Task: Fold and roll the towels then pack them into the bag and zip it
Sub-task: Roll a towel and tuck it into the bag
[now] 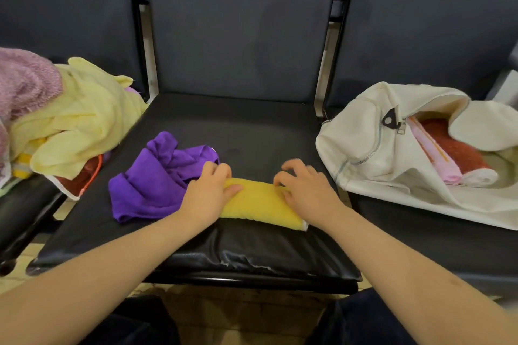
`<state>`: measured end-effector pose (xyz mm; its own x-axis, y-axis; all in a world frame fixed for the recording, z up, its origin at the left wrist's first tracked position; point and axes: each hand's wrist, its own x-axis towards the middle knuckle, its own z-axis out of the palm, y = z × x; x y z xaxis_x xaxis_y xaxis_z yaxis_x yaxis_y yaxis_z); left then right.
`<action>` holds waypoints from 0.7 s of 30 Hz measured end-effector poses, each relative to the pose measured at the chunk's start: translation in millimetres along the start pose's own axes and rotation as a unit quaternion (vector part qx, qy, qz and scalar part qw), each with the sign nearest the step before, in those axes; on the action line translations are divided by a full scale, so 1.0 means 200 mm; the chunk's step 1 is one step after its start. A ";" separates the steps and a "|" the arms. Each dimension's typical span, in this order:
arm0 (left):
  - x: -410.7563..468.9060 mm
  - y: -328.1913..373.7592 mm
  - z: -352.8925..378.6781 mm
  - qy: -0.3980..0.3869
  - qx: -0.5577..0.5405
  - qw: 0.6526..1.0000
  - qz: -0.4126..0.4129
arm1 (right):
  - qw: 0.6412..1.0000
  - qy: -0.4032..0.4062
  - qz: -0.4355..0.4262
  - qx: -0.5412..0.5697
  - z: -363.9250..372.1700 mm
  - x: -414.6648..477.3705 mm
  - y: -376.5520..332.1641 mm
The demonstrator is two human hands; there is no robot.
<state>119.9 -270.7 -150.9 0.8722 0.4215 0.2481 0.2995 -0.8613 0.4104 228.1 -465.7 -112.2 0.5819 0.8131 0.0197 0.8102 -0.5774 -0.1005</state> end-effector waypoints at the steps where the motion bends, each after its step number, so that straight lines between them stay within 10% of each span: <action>1: 0.01 0.01 0.02 0.036 0.048 0.995 0.075 | 0.999 0.005 -0.035 -0.016 0.00 0.00 -0.01; 4: 0.04 -0.02 0.02 0.026 0.101 0.950 0.293 | 0.995 -0.082 -0.025 0.044 -0.01 0.00 0.00; 10: 0.05 -0.04 -0.09 -0.198 0.193 0.913 0.299 | 0.981 -0.140 0.002 0.132 -0.03 -0.02 0.00; 17: 0.10 0.17 -0.10 -0.234 0.281 0.861 0.354 | 0.960 -0.171 0.054 0.213 -0.05 -0.03 -0.02; 21: 0.12 0.27 -0.13 -0.118 0.273 0.854 0.426 | 0.895 -0.199 0.123 0.381 -0.11 -0.06 0.02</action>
<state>147.3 -299.1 -100.8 0.8981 -0.4377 0.0420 -0.4033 -0.8581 -0.3179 225.3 -479.6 -91.8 0.5412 0.7182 -0.4372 0.2904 -0.6477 -0.7044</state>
